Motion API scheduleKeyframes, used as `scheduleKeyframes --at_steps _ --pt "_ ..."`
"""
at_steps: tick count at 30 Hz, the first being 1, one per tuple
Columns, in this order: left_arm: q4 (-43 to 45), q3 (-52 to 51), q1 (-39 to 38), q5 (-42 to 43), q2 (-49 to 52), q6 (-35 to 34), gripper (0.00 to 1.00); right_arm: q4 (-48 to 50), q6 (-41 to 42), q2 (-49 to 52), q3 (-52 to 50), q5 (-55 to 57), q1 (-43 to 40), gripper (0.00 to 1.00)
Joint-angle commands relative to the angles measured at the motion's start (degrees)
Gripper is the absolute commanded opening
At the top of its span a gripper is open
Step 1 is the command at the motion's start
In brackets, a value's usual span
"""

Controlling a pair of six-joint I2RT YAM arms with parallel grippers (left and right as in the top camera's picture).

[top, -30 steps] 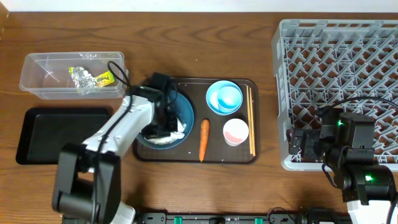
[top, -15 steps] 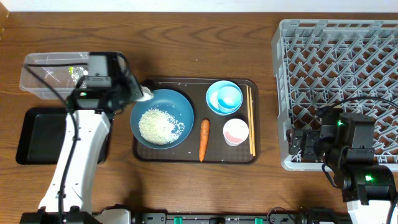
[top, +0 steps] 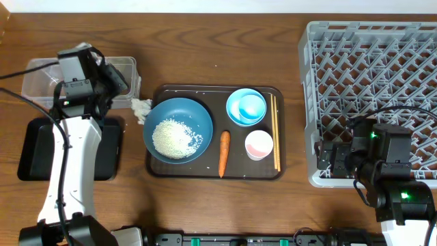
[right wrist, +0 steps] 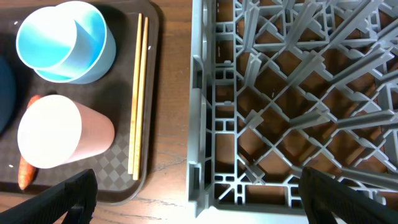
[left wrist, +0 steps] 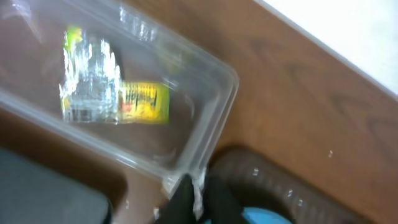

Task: Sort waste into correct bins and load items into the dishwasher rack

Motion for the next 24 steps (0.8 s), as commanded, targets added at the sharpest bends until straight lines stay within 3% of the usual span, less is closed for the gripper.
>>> scheduleKeyframes --at_steps 1,3,10,24 --pt "-3.9 0.6 -0.2 0.8 0.2 -0.9 0.32 0.3 0.5 -0.2 1.1 -0.3 -0.2 0.99" --pt "-7.9 0.6 -0.2 0.7 0.2 -0.9 0.41 0.2 0.5 -0.2 1.1 -0.3 -0.2 0.99" --pt "-13.3 -1.9 -0.2 0.1 2.0 -0.9 0.48 0.2 0.5 -0.2 1.1 -0.4 -0.2 0.99" --pt "-9.2 -3.1 -0.1 0.3 15.4 -0.9 0.49 0.2 0.5 -0.2 1.1 -0.4 -0.2 0.99"
